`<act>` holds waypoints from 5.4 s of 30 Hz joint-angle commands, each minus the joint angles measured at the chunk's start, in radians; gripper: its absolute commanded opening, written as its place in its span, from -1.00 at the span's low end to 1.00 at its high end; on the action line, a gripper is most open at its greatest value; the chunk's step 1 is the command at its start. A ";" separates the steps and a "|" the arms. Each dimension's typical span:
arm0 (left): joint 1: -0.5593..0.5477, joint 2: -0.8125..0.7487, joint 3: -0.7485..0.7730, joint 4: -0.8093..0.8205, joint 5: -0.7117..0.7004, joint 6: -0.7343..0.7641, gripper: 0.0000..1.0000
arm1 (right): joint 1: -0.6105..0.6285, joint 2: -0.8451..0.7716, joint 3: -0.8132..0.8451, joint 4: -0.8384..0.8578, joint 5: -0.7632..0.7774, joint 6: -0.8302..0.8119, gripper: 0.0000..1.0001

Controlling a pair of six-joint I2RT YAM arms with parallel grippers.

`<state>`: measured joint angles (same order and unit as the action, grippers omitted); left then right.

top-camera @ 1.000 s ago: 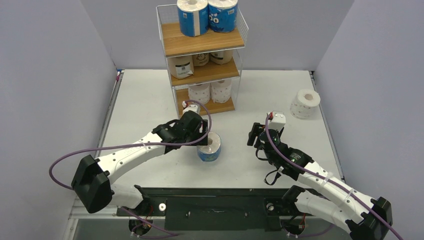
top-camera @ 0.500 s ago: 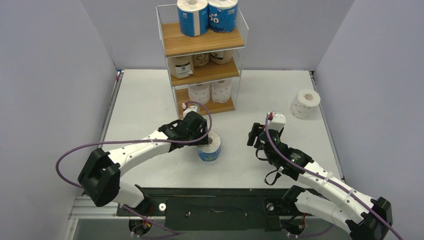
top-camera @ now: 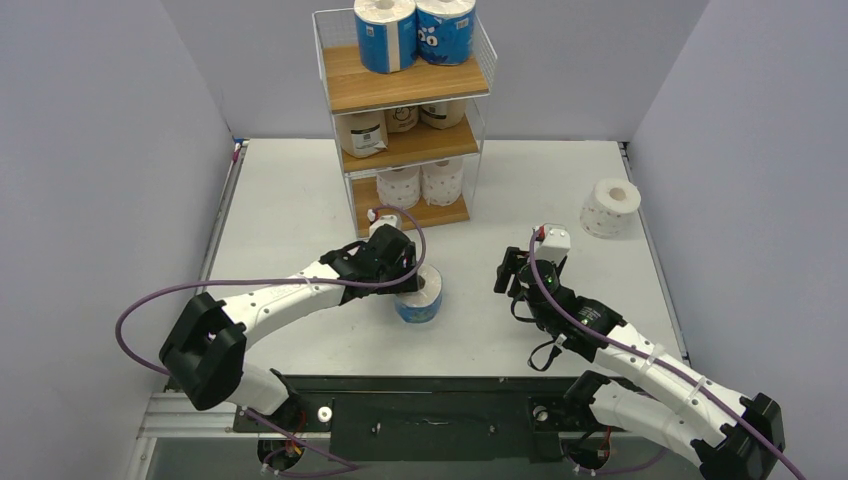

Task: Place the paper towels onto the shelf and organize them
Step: Pick up the paper towel from the center of the board, then place the paper towel on the shelf.

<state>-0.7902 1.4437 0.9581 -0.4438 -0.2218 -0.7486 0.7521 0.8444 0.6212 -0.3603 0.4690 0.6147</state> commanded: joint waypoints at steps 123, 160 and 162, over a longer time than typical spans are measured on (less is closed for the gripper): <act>0.332 0.262 1.505 -0.308 -0.145 0.240 -0.31 | 0.066 0.881 1.192 0.593 -0.352 -0.366 0.28; 0.331 0.186 1.437 -0.256 -0.114 0.223 0.44 | 0.024 1.026 1.425 0.432 -0.377 -0.332 0.28; 0.332 0.164 1.413 -0.242 -0.113 0.224 0.51 | 0.023 1.035 1.438 0.429 -0.377 -0.330 0.28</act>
<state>-0.4625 1.6791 2.3920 -0.7574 -0.3523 -0.5201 0.7841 1.8606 1.9995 0.0906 0.0994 0.2764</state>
